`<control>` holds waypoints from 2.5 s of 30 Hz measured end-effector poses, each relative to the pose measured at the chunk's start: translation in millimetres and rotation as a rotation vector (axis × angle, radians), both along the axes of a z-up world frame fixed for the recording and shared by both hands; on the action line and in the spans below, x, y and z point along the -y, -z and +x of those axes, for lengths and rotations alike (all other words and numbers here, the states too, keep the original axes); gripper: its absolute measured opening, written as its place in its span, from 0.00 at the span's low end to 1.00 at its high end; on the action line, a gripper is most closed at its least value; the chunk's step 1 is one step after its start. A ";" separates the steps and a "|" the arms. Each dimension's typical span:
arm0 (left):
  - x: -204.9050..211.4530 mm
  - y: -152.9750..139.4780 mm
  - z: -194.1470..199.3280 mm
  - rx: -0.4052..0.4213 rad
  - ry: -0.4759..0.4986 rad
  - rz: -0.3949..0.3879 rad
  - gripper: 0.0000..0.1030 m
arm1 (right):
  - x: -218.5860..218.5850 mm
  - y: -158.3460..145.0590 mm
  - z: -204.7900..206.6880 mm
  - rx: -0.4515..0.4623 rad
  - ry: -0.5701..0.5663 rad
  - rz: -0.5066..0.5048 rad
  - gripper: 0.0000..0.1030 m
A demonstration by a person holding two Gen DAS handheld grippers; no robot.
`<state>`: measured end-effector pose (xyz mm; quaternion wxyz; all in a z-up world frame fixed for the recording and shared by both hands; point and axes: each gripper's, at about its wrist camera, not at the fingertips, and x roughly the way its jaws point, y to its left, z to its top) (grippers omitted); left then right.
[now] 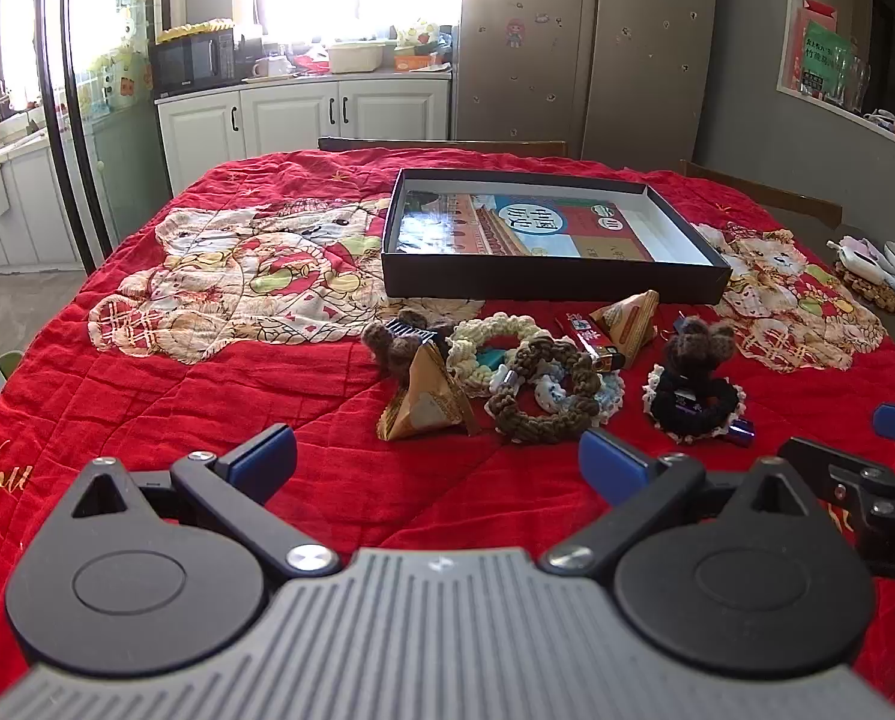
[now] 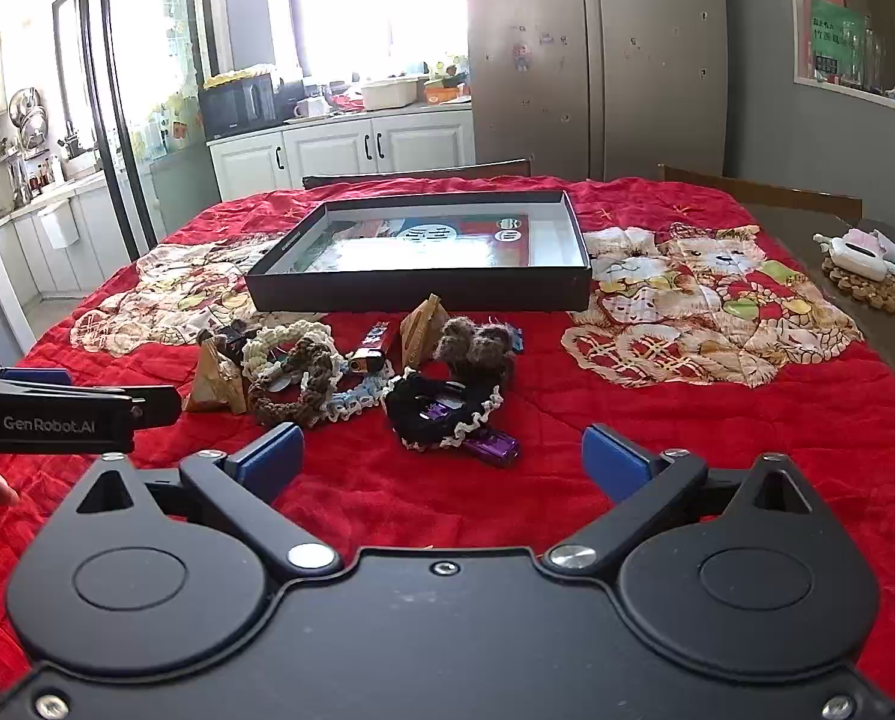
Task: Organize objects
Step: 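Move both grippers toward the cluster of small items beside the box, then grasp the tan paper pyramid with the left gripper while the right gripper grasps the black beaded bracelet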
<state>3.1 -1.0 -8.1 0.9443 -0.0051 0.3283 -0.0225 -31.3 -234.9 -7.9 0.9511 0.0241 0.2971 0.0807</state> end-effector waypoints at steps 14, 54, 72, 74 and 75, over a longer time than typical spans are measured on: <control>-2.8 3.0 3.9 -0.007 -0.003 -0.003 1.00 | 0.0 3.6 4.9 -0.020 -0.005 -0.003 0.90; -21.0 45.0 77.5 -0.040 0.147 -0.033 0.69 | 12.3 39.4 81.7 -0.087 -0.010 0.057 0.45; -27.4 60.0 98.9 -0.093 0.161 -0.091 0.48 | 12.2 56.1 101.7 -0.135 -0.034 0.074 0.13; -27.5 59.6 98.3 -0.088 0.171 -0.100 0.42 | 13.5 56.2 102.0 -0.132 -0.034 0.076 0.12; -27.3 59.4 97.8 -0.086 0.174 -0.101 0.41 | 13.5 56.2 101.7 -0.132 -0.034 0.076 0.12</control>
